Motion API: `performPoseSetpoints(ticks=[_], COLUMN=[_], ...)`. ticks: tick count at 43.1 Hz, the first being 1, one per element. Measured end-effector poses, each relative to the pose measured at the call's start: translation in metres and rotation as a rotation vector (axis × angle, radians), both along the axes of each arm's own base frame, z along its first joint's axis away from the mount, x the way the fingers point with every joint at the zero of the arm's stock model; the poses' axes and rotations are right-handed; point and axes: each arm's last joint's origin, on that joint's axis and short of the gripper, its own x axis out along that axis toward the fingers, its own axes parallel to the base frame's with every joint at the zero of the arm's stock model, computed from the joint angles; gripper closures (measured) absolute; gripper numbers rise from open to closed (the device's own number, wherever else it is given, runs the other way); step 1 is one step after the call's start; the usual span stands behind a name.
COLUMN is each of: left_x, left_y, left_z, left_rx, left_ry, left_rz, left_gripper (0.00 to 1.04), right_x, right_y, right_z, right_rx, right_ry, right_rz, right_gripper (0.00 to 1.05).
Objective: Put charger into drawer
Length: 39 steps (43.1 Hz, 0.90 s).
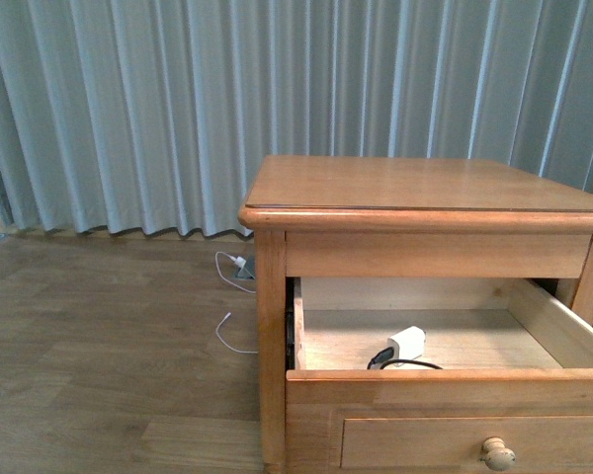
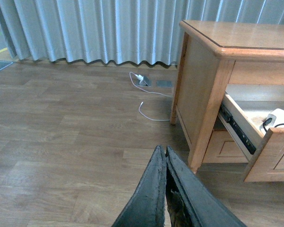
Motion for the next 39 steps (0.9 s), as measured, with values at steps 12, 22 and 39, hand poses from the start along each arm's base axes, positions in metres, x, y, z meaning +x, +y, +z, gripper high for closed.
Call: performPoseSetpoints(ticks=[12,22,39], left_x=[-0.001,-0.001,-0.001], left_y=[0.0,0.0,0.0], left_z=[-0.009,-0.009,-0.009], left_rx=[0.0,0.0,0.0], left_ry=[-0.013,-0.013,-0.014], left_rz=[0.0,0.0,0.0], left_gripper=[1.01,1.01,0.34], right_x=[0.0,0.0,0.023], right_y=[0.0,0.0,0.005], right_z=[0.0,0.0,-0.011], right_rx=[0.0,0.0,-0.025], right_ry=[0.0,0.0,0.345], right_rz=[0.0,0.0,0.061], right_gripper=[0.08,0.08,0.08])
